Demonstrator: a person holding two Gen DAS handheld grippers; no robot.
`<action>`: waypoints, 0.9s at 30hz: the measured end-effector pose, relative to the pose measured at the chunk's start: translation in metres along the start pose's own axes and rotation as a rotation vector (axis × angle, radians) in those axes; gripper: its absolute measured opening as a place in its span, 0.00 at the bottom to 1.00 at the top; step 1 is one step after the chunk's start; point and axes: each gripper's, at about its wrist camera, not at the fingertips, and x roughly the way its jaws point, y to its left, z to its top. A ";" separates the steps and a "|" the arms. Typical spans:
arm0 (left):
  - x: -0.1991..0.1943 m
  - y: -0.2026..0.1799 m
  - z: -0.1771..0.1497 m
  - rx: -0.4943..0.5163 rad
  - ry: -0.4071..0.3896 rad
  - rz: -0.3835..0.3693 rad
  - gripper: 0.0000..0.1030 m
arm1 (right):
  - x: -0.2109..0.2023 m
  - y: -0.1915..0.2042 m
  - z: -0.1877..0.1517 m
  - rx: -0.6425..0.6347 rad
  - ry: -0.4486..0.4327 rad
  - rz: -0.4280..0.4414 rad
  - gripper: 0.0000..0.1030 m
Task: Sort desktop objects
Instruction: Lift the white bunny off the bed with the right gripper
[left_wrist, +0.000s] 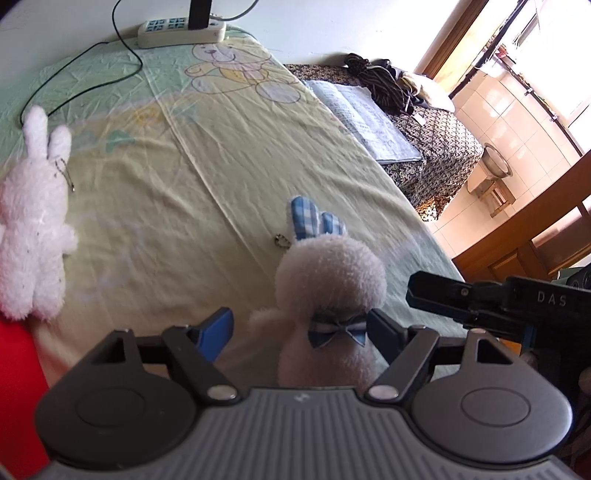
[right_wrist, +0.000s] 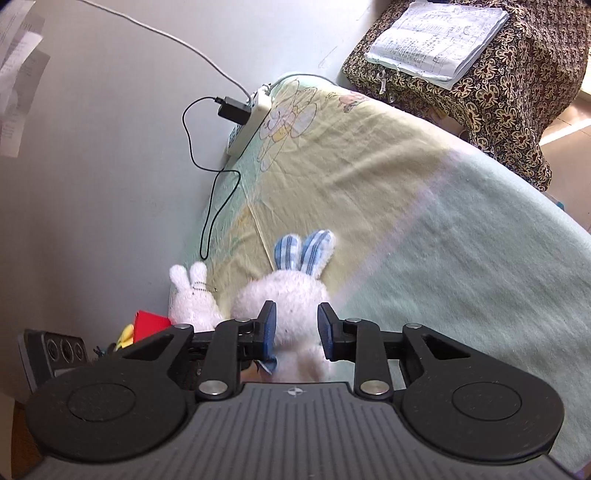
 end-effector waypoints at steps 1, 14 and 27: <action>0.003 -0.001 0.001 0.009 0.004 0.005 0.76 | 0.005 0.000 0.003 0.015 0.003 -0.003 0.34; 0.030 -0.002 0.004 0.027 0.065 -0.017 0.63 | 0.056 0.003 0.005 0.029 0.136 0.037 0.51; 0.019 -0.016 -0.005 0.077 0.042 0.002 0.60 | 0.045 -0.001 0.005 0.059 0.188 0.077 0.47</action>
